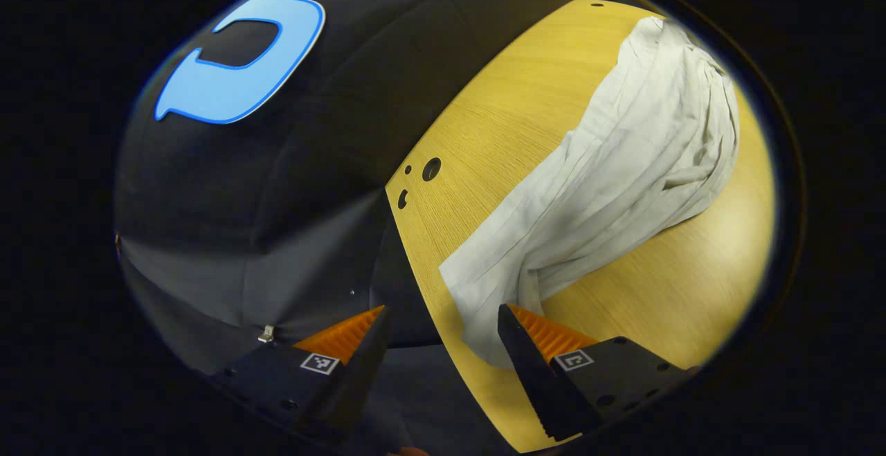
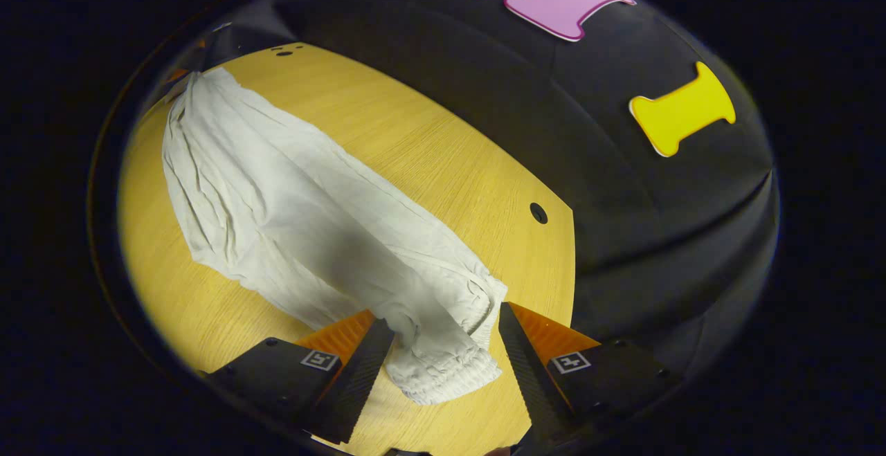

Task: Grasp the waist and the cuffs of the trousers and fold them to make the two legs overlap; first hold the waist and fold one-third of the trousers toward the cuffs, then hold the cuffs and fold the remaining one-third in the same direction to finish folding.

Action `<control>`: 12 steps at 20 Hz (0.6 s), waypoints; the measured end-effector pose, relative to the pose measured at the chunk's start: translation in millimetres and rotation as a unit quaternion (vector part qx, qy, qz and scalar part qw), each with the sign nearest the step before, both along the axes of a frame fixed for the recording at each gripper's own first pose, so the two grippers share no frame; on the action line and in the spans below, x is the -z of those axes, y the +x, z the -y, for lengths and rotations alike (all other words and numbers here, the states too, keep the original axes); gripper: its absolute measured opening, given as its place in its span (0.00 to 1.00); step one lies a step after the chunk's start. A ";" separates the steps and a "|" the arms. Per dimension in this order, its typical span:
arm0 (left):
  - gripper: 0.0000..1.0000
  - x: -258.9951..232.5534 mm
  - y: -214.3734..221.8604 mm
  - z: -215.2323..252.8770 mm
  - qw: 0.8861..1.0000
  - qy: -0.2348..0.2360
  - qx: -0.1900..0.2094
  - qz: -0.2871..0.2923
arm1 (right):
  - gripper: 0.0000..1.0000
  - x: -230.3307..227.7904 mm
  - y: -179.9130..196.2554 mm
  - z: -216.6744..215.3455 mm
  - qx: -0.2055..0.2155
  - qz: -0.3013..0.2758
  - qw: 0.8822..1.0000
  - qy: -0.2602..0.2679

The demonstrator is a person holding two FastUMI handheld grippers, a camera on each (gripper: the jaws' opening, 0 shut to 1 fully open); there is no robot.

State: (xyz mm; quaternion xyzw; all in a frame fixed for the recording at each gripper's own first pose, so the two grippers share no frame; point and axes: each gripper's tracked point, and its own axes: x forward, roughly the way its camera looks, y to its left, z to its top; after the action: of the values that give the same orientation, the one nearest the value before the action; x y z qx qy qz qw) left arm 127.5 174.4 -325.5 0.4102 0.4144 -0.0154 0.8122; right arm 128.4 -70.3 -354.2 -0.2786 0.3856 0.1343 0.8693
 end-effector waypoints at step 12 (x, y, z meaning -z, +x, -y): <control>0.96 0.5 -65.0 25.5 0.988 -0.116 -0.098 0.040 | 0.95 36.9 13.1 22.4 0.030 -0.049 0.997 -0.042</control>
State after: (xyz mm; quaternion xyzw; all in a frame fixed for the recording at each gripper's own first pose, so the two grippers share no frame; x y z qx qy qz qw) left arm 62.5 148.9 -326.0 0.2705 0.4152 0.0327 0.8680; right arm 141.5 -92.7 -391.1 -0.2960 0.4414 0.1061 0.8404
